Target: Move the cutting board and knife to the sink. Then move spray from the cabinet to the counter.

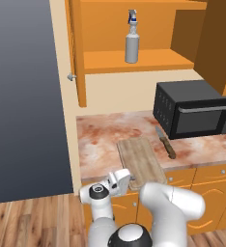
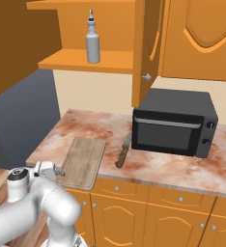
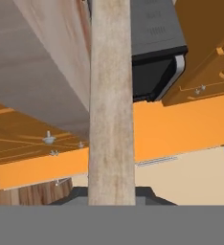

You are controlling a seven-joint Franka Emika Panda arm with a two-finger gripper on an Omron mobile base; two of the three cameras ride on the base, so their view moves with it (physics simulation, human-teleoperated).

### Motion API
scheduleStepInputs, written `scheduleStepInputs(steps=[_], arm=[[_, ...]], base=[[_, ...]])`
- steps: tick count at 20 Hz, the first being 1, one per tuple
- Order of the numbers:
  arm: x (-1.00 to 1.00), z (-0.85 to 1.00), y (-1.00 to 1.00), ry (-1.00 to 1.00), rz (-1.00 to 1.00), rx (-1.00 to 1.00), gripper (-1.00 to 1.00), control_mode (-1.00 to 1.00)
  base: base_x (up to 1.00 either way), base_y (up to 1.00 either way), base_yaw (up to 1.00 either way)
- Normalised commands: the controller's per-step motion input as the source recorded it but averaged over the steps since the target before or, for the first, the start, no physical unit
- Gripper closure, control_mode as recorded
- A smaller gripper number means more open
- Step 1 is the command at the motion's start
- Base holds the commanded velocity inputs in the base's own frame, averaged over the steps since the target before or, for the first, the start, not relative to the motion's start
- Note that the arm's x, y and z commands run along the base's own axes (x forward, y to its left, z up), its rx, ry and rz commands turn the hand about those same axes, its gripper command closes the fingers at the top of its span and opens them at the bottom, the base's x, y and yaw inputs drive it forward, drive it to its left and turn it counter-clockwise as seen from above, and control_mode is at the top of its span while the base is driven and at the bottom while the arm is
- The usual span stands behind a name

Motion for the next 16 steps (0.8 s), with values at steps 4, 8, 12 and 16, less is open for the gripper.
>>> scheduleStepInputs(steps=[4,8,12,16], arm=[[-0.27,0.44,0.0,0.0,0.0,0.0,1.0,-1.0],[-0.26,0.55,0.0,0.0,0.0,0.0,1.0,-1.0],[-0.32,0.54,0.0,0.0,0.0,0.0,1.0,-1.0],[-0.32,0.53,0.0,0.0,0.0,0.0,1.0,-1.0]], base=[[0.0,0.0,0.0],[0.0,0.0,0.0],[0.0,0.0,0.0],[0.0,0.0,0.0]])
